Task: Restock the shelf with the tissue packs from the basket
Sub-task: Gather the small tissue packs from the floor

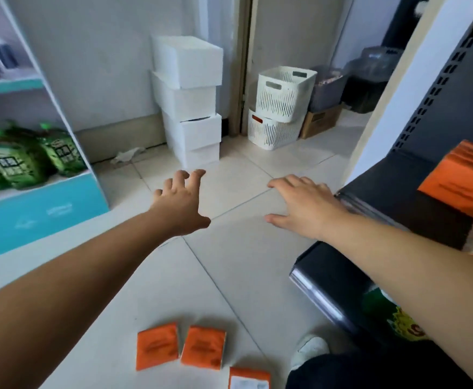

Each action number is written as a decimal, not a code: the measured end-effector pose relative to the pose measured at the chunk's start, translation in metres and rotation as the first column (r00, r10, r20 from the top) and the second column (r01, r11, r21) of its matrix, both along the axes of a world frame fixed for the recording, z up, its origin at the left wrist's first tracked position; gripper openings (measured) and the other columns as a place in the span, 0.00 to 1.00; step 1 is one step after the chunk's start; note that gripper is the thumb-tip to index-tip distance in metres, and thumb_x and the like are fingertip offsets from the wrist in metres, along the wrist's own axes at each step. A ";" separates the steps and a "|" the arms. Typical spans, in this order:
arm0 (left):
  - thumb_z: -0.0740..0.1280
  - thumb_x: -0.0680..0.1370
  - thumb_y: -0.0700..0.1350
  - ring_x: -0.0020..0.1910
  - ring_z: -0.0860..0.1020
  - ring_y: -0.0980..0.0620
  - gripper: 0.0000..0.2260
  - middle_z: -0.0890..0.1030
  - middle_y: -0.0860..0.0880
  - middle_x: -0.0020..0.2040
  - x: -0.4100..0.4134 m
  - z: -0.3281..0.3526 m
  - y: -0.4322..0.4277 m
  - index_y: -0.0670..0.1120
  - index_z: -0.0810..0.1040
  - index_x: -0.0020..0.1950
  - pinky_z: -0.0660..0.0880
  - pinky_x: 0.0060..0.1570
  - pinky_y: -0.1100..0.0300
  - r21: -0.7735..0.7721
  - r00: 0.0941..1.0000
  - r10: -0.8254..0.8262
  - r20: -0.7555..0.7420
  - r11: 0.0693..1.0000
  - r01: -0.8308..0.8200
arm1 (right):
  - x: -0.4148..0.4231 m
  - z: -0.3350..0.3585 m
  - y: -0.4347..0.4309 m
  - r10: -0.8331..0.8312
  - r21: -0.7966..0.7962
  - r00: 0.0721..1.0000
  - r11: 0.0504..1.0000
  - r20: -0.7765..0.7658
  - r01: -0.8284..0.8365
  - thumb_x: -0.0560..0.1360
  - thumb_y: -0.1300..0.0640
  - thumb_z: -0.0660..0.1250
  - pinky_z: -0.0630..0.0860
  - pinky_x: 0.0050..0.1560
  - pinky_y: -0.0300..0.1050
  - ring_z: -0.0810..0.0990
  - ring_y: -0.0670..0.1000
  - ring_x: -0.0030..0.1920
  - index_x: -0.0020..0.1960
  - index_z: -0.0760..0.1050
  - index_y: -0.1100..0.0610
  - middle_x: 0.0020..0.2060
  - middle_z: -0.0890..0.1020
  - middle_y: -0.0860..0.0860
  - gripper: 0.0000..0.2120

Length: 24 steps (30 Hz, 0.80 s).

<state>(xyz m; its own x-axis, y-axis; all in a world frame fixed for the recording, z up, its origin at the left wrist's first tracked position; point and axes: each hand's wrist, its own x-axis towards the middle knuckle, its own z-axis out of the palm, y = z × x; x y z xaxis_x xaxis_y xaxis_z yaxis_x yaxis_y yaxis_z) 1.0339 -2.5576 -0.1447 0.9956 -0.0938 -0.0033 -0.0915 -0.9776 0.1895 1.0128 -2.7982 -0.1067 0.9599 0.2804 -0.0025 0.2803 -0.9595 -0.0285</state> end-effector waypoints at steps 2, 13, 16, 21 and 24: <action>0.74 0.70 0.54 0.69 0.63 0.41 0.43 0.59 0.44 0.72 -0.012 -0.022 0.022 0.53 0.50 0.77 0.63 0.65 0.46 -0.092 0.995 0.084 -0.058 0.992 -0.090 | -0.007 -0.027 0.027 0.000 0.033 0.999 0.999 -0.051 0.002 0.74 0.36 0.64 0.64 0.64 0.54 0.65 0.53 0.69 0.74 0.59 0.47 0.70 0.66 0.48 0.33; 0.72 0.71 0.53 0.70 0.62 0.42 0.41 0.59 0.46 0.72 -0.098 -0.208 0.056 0.53 0.50 0.77 0.63 0.66 0.47 -0.058 0.893 0.189 -0.409 0.971 -0.232 | -0.093 -0.221 0.074 -0.248 0.075 0.822 0.941 -0.513 0.331 0.75 0.40 0.65 0.67 0.64 0.56 0.66 0.54 0.68 0.73 0.57 0.47 0.69 0.66 0.49 0.32; 0.71 0.71 0.52 0.70 0.62 0.44 0.41 0.59 0.47 0.72 -0.113 -0.249 0.041 0.53 0.51 0.77 0.63 0.66 0.49 -0.034 0.870 0.162 -0.465 0.979 -0.200 | -0.113 -0.261 0.068 -0.275 -0.050 0.784 0.953 -0.557 0.299 0.76 0.43 0.65 0.68 0.63 0.54 0.68 0.53 0.66 0.71 0.58 0.47 0.67 0.67 0.49 0.28; 0.71 0.72 0.52 0.72 0.62 0.45 0.39 0.59 0.48 0.73 -0.125 -0.302 0.015 0.54 0.52 0.76 0.62 0.67 0.49 0.026 0.863 0.105 -0.495 0.994 -0.106 | -0.143 -0.306 0.057 -0.287 -0.208 0.694 0.958 -0.660 0.199 0.76 0.51 0.66 0.68 0.63 0.53 0.66 0.54 0.67 0.71 0.59 0.50 0.66 0.66 0.51 0.27; 0.71 0.73 0.53 0.73 0.61 0.45 0.39 0.58 0.49 0.74 -0.127 -0.325 0.011 0.54 0.52 0.77 0.61 0.69 0.47 0.060 0.869 0.084 -0.488 0.996 -0.062 | -0.158 -0.333 0.053 -0.257 -0.206 0.653 0.966 -0.712 0.156 0.75 0.53 0.67 0.68 0.63 0.52 0.65 0.55 0.68 0.73 0.57 0.51 0.67 0.65 0.51 0.30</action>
<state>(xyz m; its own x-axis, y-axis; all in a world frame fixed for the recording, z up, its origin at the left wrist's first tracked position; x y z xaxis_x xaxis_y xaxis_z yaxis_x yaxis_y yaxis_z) 0.9068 -2.5465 -0.4693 0.8691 -0.0099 -0.4945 0.0745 -0.9858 0.1506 0.8550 -2.7450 -0.4392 0.6689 0.0237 -0.7430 0.0120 -0.9997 -0.0210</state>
